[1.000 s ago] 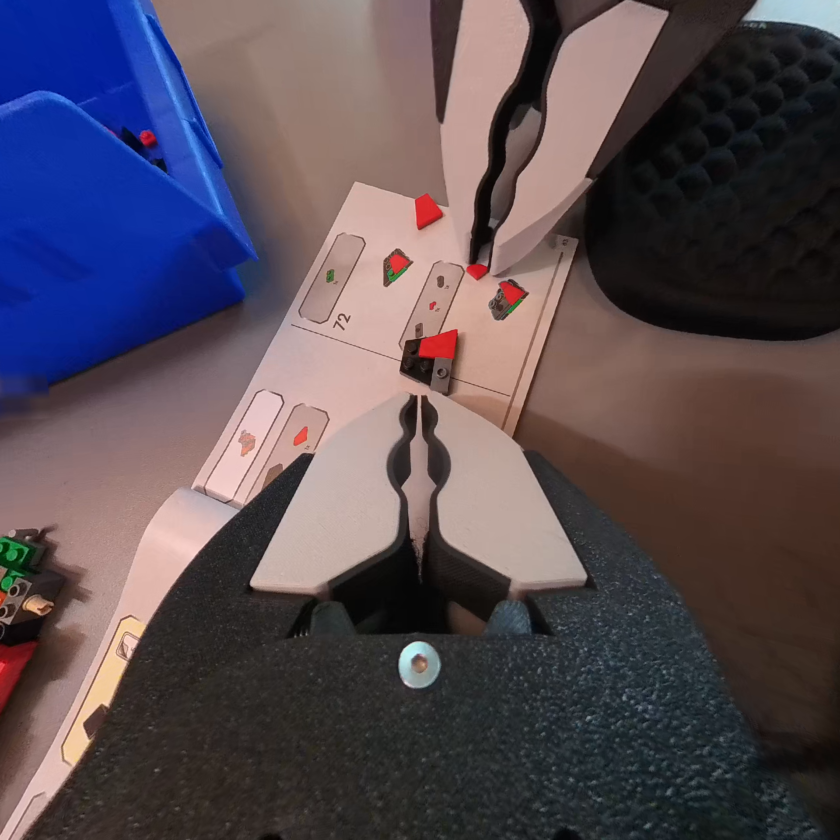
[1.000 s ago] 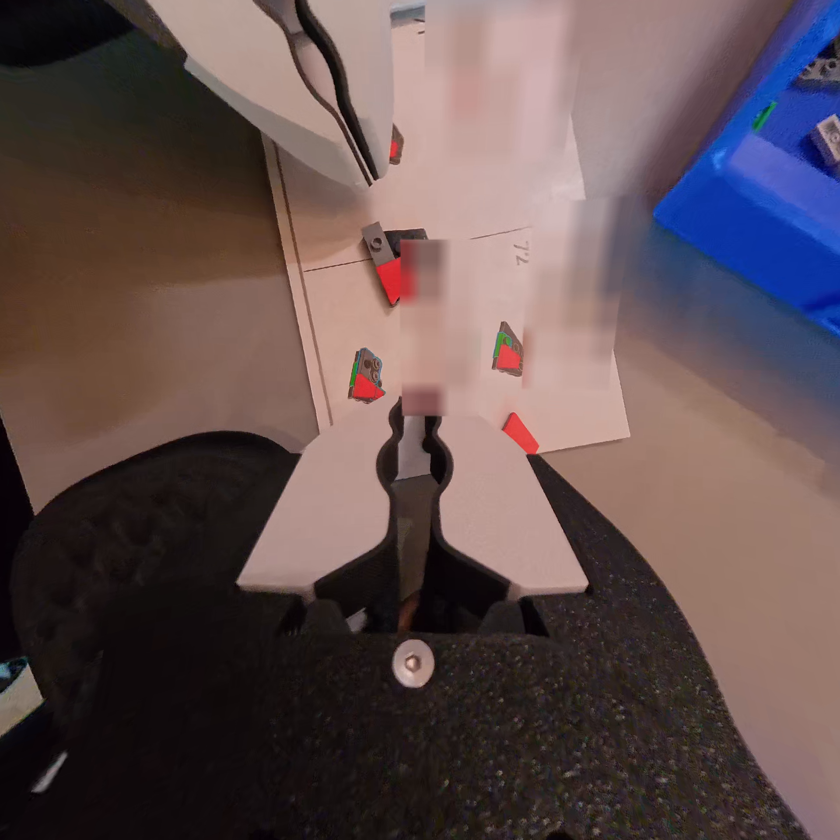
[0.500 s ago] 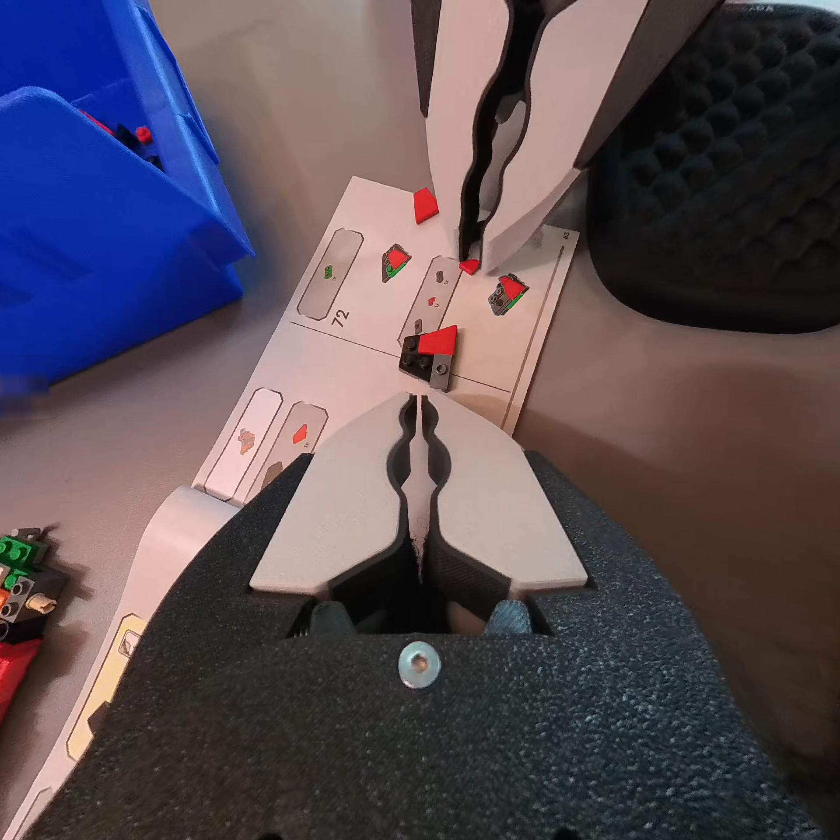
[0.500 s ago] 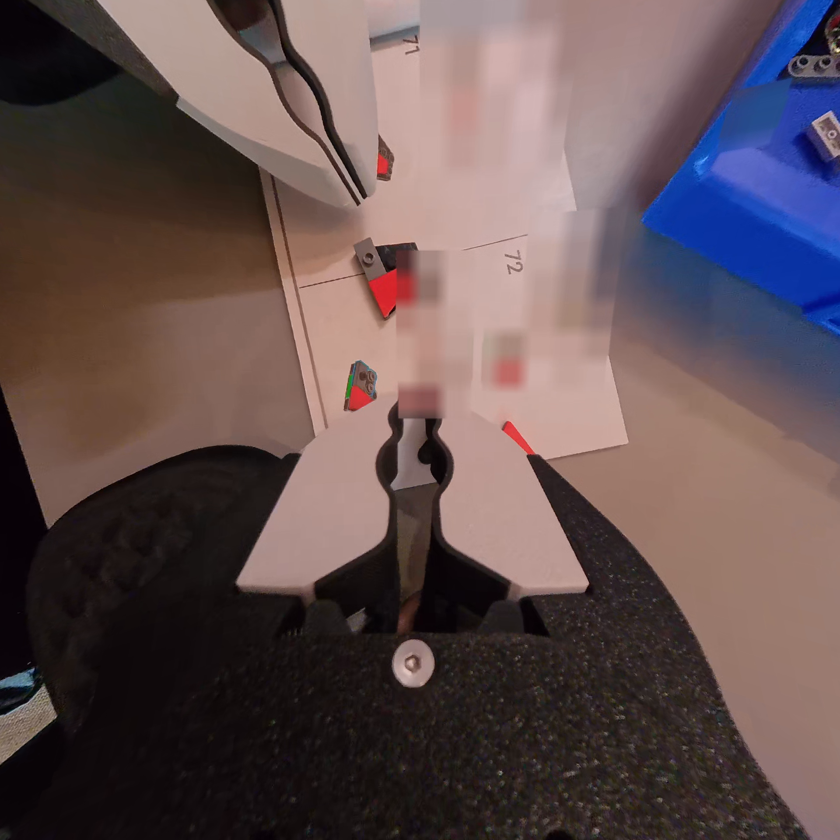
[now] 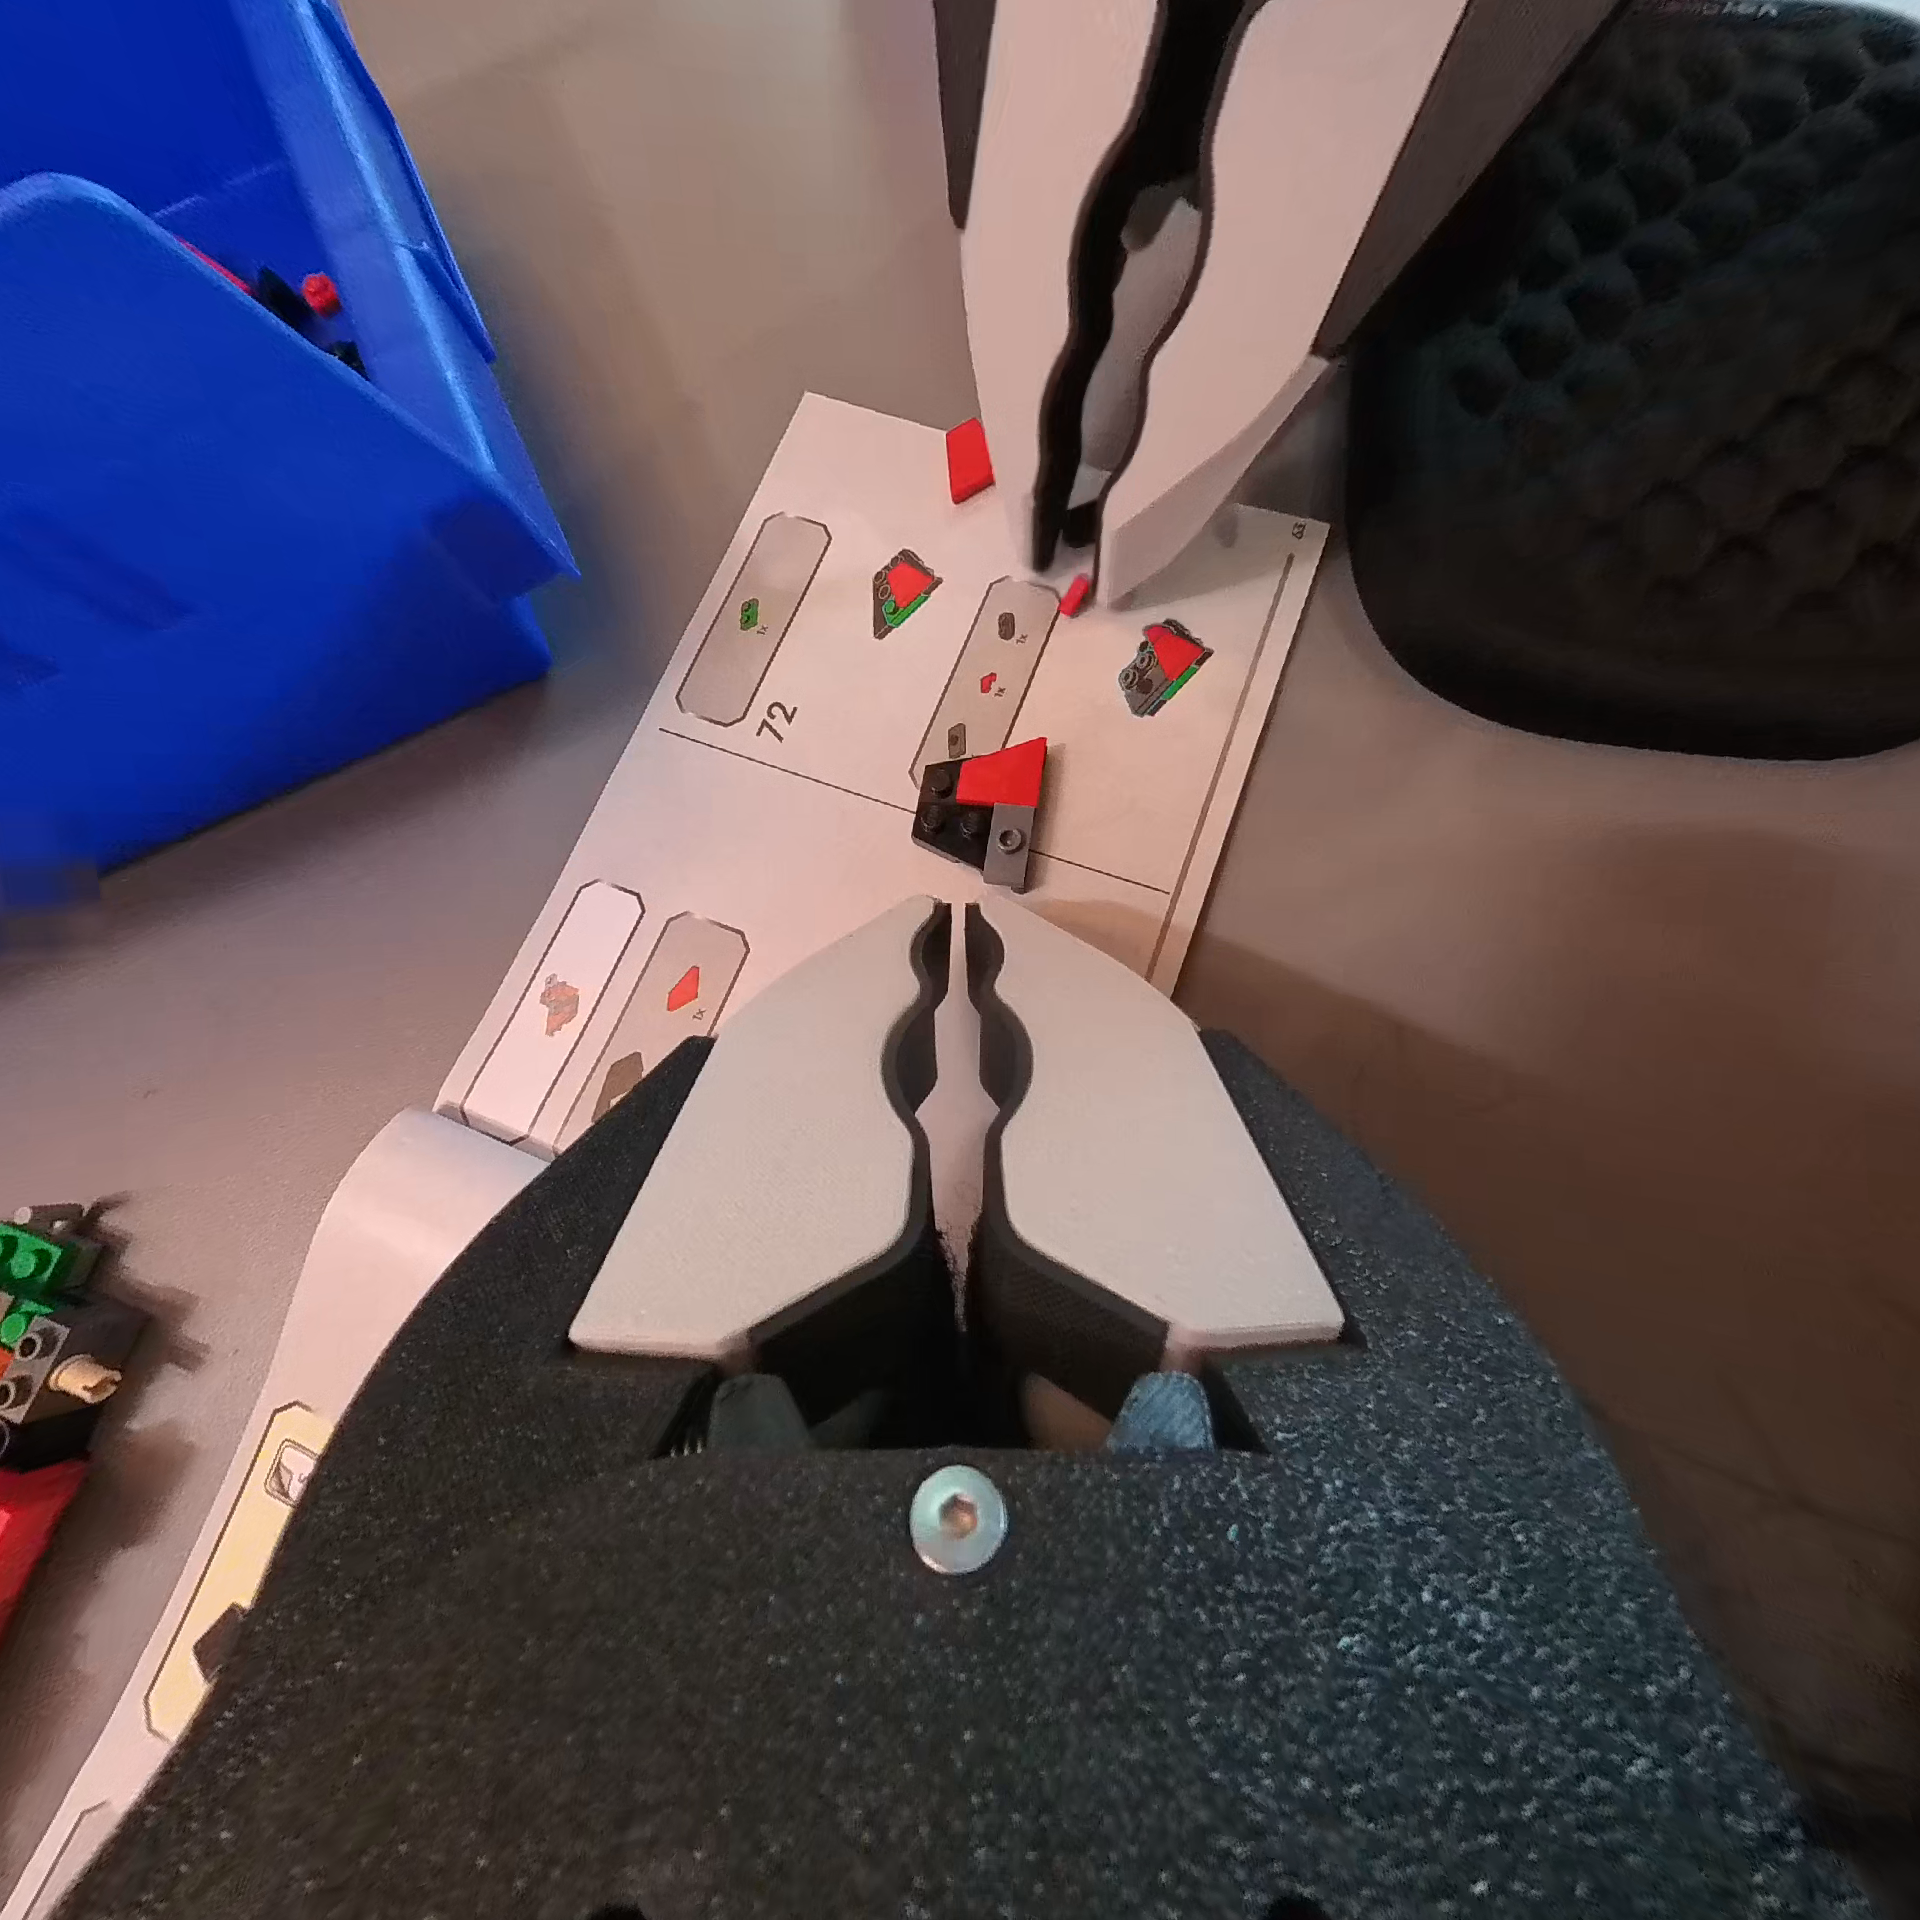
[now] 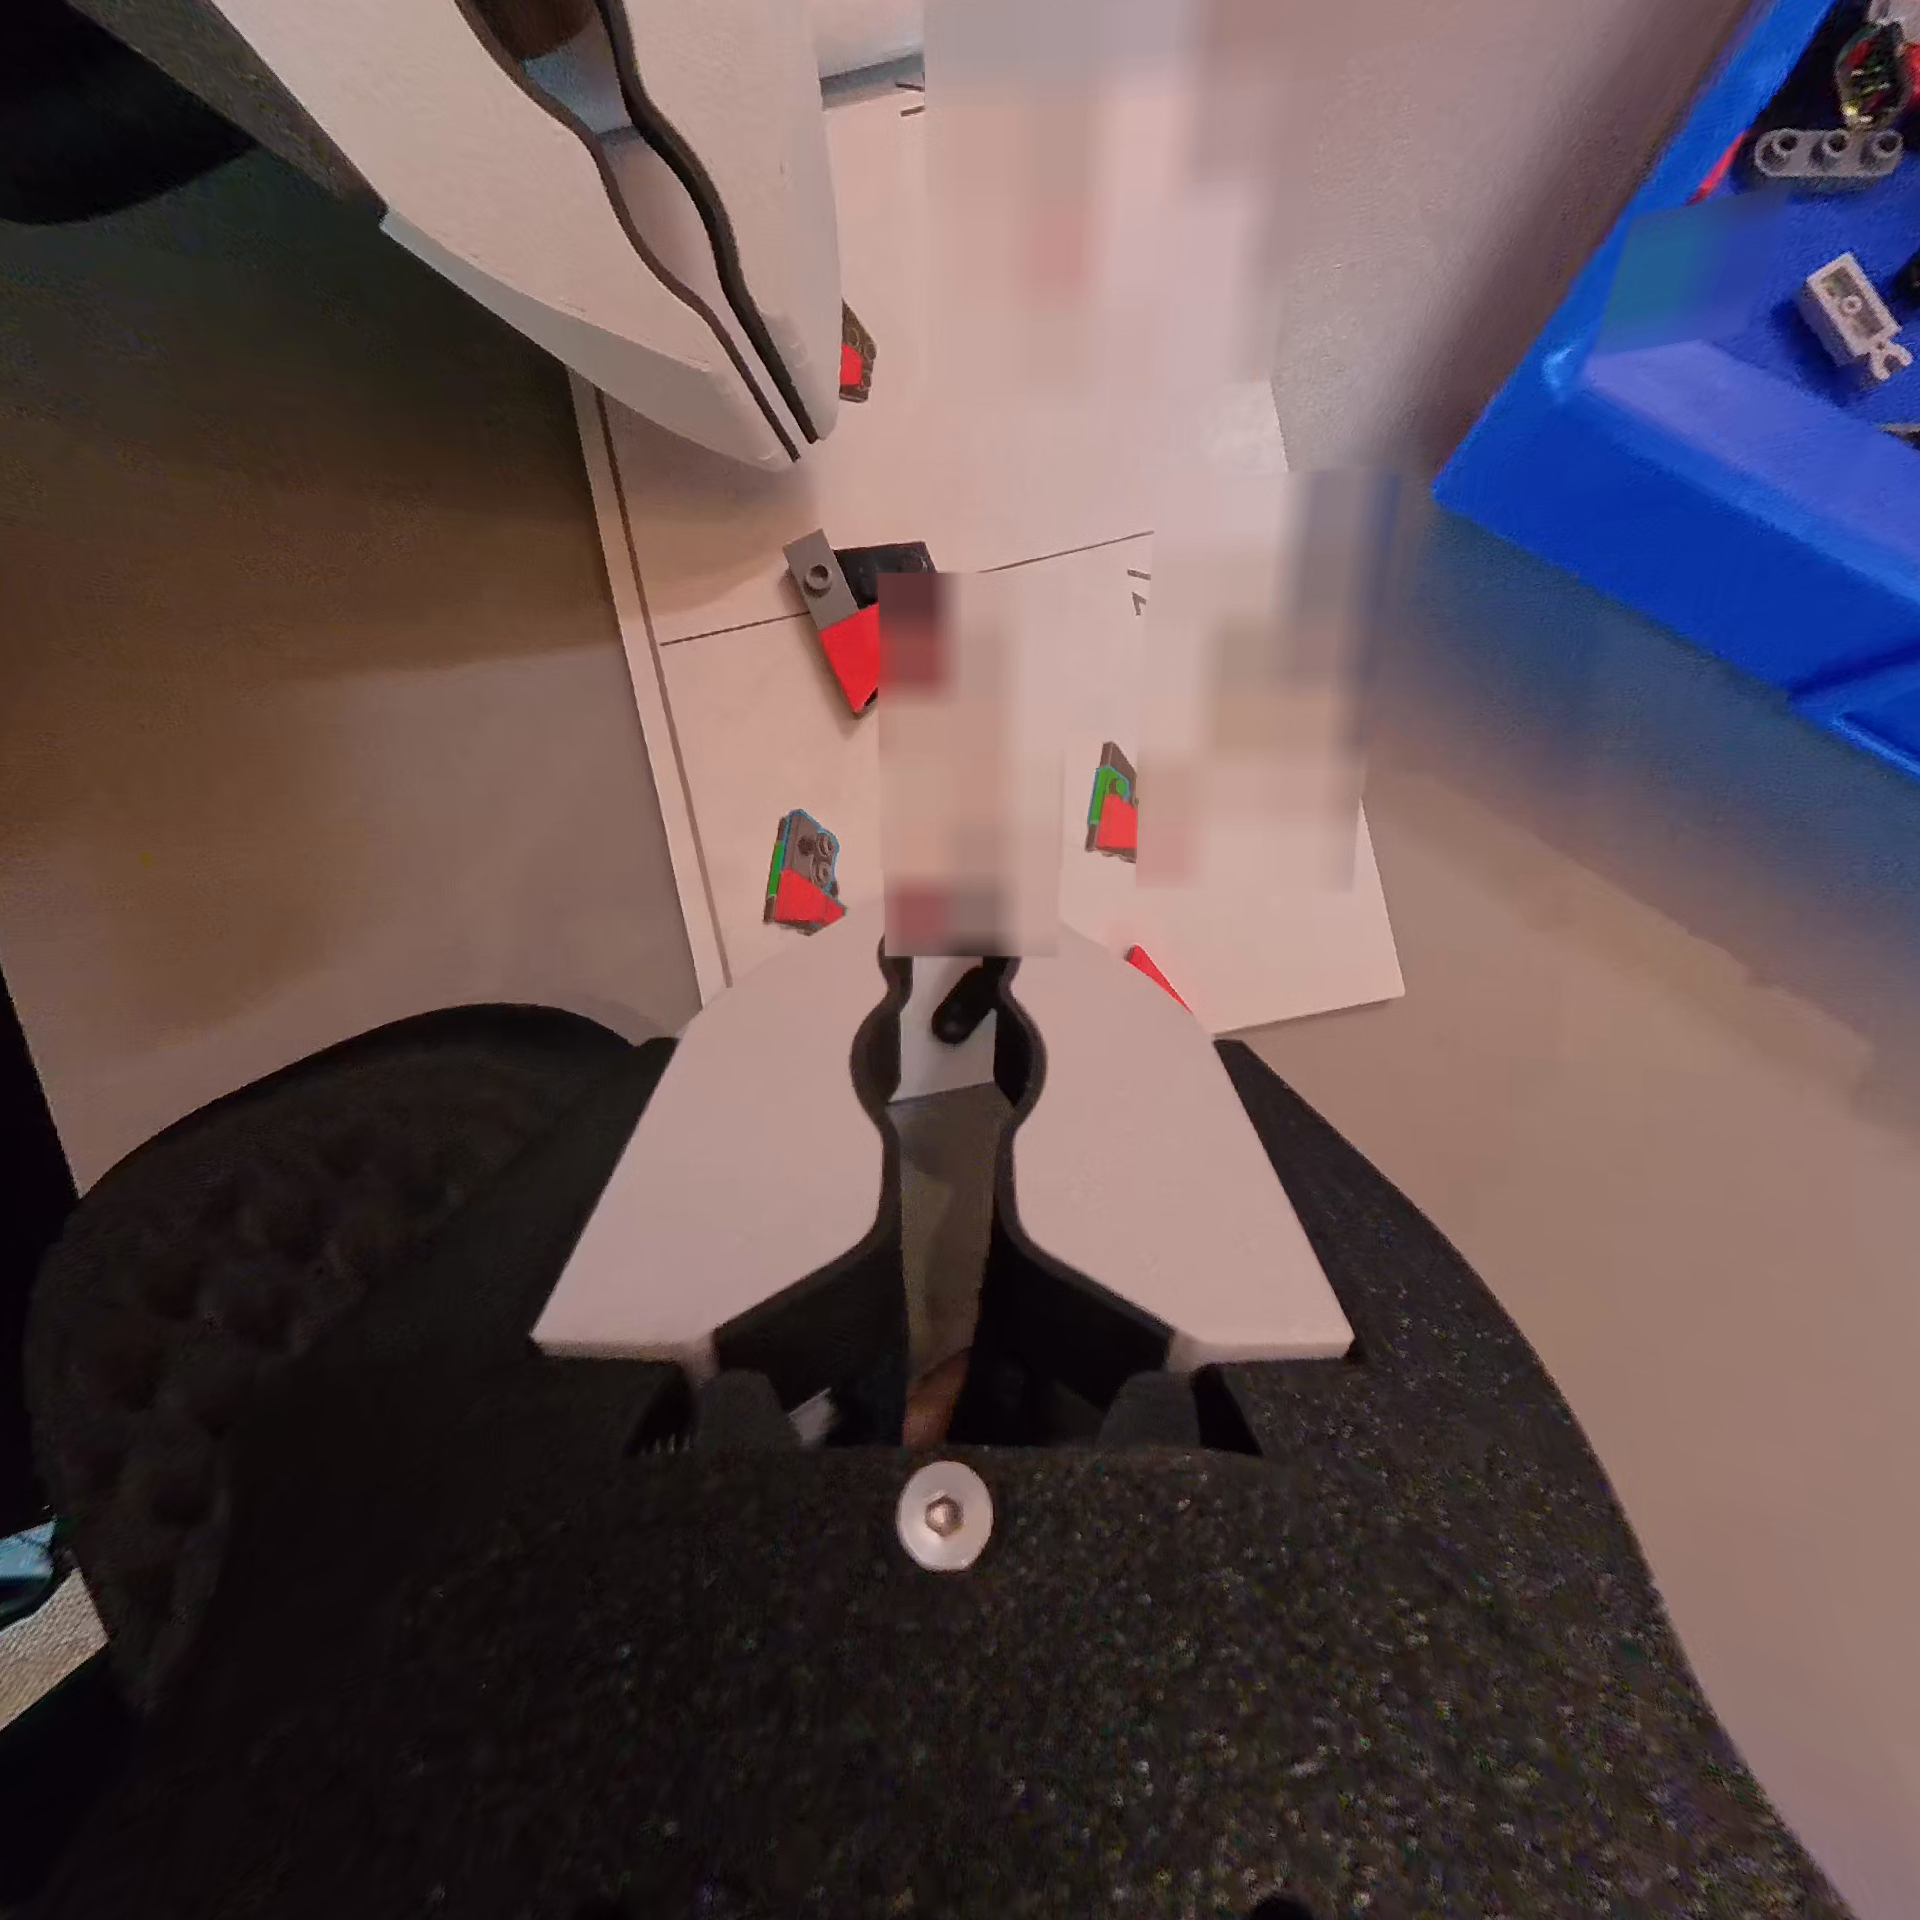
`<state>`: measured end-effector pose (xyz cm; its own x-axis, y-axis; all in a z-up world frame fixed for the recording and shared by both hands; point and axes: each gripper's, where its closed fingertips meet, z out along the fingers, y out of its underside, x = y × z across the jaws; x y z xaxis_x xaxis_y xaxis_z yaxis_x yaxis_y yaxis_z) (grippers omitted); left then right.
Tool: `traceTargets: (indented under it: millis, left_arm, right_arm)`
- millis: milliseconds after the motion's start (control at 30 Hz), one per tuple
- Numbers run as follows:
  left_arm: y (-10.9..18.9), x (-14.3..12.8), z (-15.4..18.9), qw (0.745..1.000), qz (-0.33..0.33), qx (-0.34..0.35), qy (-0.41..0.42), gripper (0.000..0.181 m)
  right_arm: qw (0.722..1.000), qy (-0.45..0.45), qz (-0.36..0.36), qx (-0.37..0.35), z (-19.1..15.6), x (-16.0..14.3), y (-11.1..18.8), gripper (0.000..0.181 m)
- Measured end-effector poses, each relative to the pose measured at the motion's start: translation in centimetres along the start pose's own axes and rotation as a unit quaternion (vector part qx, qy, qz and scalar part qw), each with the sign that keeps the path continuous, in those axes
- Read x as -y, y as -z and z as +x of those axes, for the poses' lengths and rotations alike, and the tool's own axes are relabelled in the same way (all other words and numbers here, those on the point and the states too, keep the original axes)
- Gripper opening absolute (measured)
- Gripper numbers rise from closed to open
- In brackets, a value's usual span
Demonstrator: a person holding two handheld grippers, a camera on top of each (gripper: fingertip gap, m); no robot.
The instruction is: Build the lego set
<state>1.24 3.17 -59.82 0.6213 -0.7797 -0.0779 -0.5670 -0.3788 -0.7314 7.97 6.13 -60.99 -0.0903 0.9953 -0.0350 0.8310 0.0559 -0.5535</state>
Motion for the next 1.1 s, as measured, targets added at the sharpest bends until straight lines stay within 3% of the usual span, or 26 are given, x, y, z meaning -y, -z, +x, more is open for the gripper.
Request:
traceTargets:
  millis: [367, 767, 933, 1100]
  left_arm:
    - [-0.1, -0.1, 0.0, 1.000, -0.005, -0.001, -0.002, 0.002]
    - [-0.1, -0.2, 0.1, 1.000, -0.008, -0.002, -0.002, 0.002]
    - [-0.2, -0.3, 0.1, 1.000, -0.012, -0.003, -0.007, 0.002]
    - [-0.3, -0.4, 0.2, 1.000, -0.017, -0.002, -0.012, 0.002]
  right_arm:
    - [1.000, 0.022, 0.007, 0.001, 0.1, 0.3, -0.1, 0.000]
    - [0.999, 0.019, 0.009, 0.038, 1.3, 0.7, -0.1, 0.000]
    - [0.999, 0.008, 0.012, 0.031, 0.5, 0.2, 0.4, 0.002]
    - [0.997, 0.063, -0.003, 0.039, 0.3, -0.2, 0.4, 0.017]
